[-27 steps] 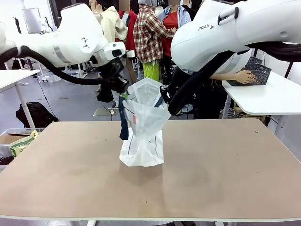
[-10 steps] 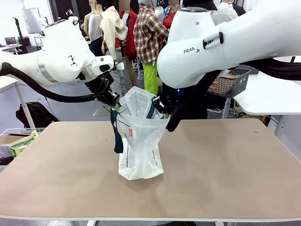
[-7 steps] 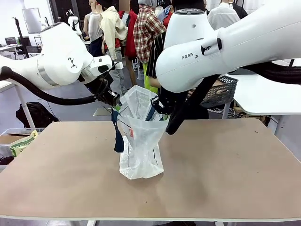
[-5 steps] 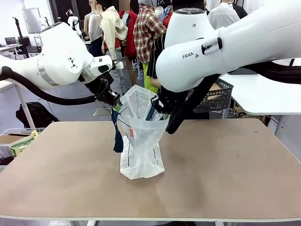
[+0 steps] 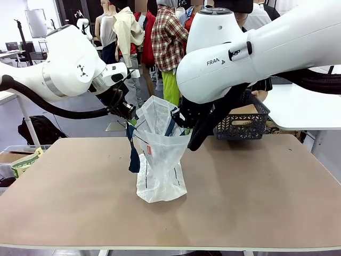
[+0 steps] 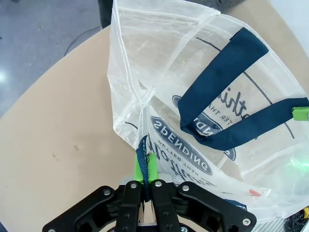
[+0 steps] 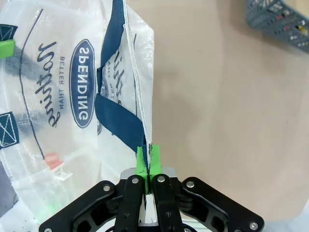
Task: Transfer purchased items from the store into the shopping bag.
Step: Move the Reusable shopping bag to the right side of the table.
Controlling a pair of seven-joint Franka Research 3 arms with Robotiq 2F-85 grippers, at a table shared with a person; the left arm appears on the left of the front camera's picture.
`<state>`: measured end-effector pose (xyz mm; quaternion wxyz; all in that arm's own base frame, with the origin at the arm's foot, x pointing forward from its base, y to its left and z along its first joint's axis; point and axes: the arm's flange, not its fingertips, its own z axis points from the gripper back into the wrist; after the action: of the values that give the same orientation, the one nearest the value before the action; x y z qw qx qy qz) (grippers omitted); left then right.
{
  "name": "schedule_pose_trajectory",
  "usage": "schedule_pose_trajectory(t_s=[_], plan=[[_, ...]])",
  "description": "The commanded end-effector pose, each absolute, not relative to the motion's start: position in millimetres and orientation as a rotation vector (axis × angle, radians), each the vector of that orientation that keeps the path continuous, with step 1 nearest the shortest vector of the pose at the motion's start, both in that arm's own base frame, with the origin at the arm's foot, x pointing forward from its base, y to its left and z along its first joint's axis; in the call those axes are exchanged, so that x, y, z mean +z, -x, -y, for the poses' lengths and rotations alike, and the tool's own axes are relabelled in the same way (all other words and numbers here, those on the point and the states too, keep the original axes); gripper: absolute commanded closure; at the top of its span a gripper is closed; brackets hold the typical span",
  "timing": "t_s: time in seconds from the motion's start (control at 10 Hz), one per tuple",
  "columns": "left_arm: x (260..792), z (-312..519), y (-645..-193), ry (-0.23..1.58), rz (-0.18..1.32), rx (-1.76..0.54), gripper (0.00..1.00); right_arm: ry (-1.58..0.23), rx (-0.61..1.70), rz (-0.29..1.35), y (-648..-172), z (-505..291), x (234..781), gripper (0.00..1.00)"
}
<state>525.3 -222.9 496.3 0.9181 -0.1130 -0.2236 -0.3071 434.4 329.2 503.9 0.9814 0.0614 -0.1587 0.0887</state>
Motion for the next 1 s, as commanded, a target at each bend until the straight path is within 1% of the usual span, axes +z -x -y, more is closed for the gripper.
schedule_pose_trajectory(t_s=[0.0, 0.9], plan=[[498.3, 222.4, -525.7, 0.228, 0.457, -0.632, 1.00, -0.129, 0.176, 0.319, -433.9, -327.4, 505.1, 1.00], [498.3, 222.4, -525.7, 0.228, 0.457, -0.632, 1.00, -0.129, 0.176, 0.319, -433.9, -327.4, 505.1, 1.00]])
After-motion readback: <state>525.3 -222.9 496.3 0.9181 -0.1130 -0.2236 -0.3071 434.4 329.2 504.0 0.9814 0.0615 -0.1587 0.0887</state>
